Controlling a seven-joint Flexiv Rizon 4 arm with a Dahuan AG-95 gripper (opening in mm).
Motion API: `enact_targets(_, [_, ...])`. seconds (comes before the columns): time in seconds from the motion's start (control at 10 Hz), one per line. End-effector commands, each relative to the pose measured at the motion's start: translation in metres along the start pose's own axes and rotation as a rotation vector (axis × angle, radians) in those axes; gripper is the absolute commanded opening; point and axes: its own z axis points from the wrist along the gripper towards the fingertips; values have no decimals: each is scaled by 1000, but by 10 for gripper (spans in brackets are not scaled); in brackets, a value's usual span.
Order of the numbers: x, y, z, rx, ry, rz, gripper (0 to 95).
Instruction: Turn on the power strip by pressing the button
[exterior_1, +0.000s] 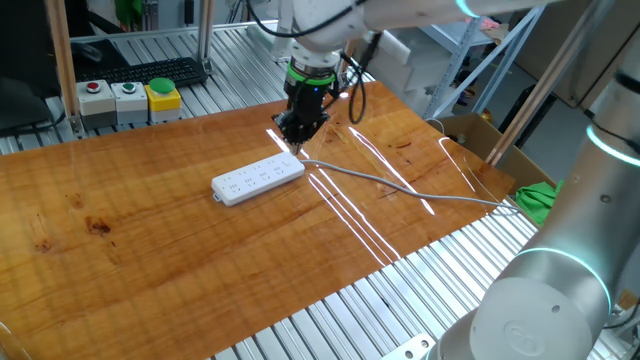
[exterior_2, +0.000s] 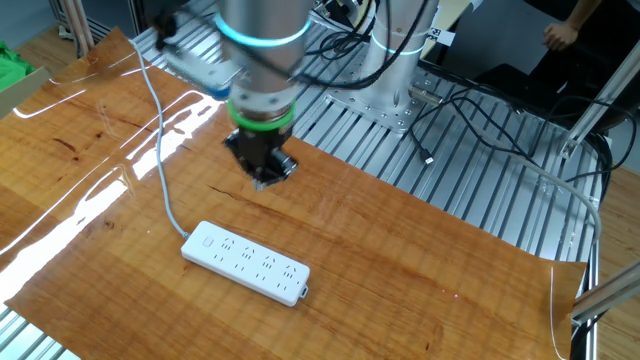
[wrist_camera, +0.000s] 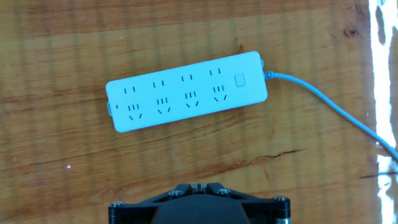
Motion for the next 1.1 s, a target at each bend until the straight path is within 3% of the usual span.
enact_targets(0.1, [-15, -4, 7, 1, 4, -9, 0])
enact_targets(0.5, [-44, -16, 24, -4, 10, -41, 0])
enact_targets(1.1, [-73, -35, 50, -24, 7, -73, 0])
